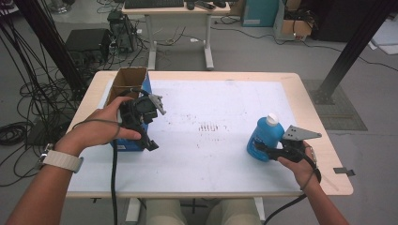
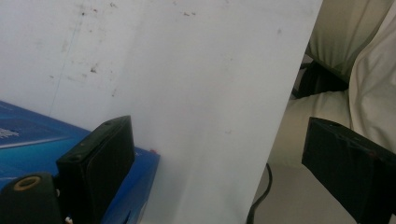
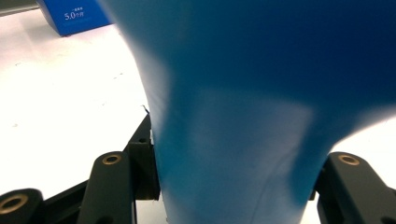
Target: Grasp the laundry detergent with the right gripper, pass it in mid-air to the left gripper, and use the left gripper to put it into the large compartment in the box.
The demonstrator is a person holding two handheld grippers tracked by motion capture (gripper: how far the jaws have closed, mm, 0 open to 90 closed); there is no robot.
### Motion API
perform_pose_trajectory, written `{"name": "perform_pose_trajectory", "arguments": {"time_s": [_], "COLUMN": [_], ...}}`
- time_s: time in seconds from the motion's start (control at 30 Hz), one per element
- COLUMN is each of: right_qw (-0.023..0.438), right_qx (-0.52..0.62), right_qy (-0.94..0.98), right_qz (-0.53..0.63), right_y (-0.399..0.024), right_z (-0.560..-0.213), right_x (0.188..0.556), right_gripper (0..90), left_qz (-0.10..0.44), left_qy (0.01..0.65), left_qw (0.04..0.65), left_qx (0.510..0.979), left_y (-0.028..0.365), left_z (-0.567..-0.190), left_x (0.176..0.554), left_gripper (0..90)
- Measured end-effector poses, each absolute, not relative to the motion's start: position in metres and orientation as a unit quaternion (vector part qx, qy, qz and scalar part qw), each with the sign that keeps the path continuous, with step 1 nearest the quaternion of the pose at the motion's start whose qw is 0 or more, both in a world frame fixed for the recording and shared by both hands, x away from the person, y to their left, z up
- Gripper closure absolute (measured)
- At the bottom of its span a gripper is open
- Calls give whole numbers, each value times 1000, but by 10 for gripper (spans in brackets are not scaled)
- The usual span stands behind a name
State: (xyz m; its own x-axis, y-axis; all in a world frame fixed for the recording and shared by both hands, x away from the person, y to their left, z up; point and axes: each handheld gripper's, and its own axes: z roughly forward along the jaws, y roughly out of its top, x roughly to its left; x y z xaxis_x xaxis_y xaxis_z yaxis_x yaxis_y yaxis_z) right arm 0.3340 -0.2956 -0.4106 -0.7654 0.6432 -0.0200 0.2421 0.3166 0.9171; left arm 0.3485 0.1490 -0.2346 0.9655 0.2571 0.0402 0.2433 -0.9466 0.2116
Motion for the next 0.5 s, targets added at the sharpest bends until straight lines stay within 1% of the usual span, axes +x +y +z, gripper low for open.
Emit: {"name": "perform_pose_trajectory", "arguments": {"time_s": [0.5], "right_qw": [194], "right_qx": [283], "right_qy": [787], "right_qz": [512], "right_y": [-296], "right_z": [-411], "right_x": [334], "right_gripper": [432], "left_qz": [38], "left_qy": [132], "left_qw": [103], "left_qx": [985], "left_y": [149], "left_z": [-234], "left_x": [348], "left_gripper": [98]}}
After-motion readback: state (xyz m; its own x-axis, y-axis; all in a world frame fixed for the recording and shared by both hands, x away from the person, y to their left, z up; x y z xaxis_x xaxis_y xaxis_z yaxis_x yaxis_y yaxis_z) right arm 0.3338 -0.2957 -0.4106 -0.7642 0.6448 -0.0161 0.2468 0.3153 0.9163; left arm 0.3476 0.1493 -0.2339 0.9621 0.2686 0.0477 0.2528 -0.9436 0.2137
